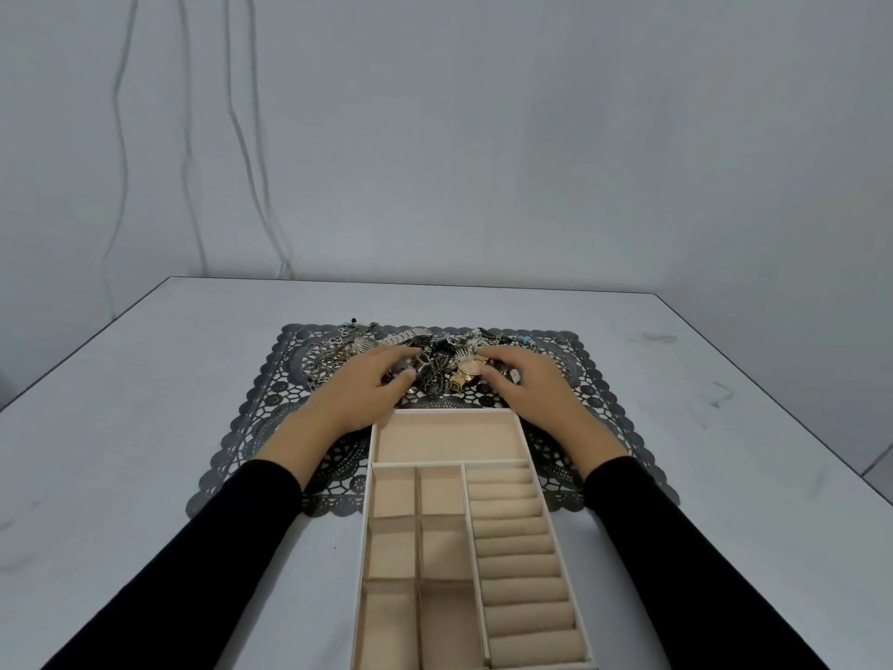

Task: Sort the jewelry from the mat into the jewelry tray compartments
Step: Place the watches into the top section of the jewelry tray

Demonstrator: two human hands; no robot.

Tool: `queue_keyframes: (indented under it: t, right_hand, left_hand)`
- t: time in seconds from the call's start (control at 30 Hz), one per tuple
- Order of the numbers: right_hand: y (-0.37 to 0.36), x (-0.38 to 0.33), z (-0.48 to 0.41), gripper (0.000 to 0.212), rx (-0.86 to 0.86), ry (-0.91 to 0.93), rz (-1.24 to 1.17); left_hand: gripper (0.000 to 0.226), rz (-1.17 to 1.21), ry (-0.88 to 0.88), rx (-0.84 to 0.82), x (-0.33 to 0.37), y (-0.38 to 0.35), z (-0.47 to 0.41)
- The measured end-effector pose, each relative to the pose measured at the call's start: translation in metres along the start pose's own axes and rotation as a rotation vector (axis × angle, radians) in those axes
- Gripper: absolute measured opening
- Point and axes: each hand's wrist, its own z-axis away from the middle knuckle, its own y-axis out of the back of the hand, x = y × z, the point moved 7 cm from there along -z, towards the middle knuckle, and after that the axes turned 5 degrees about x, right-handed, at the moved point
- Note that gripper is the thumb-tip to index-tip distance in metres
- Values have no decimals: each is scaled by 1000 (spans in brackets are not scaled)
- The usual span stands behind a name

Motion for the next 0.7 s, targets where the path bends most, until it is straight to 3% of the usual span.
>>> queue_keyframes:
  t: [0.4,0.7]
  right_hand:
    - [-12,13,-20,19,-75,72,-94]
    - [-11,14,-20,16,-133,7,-173]
  left_hand:
    - [32,-11,-68,4,-6,-4,-29]
    - [25,38,-66,19,-9,0,-30]
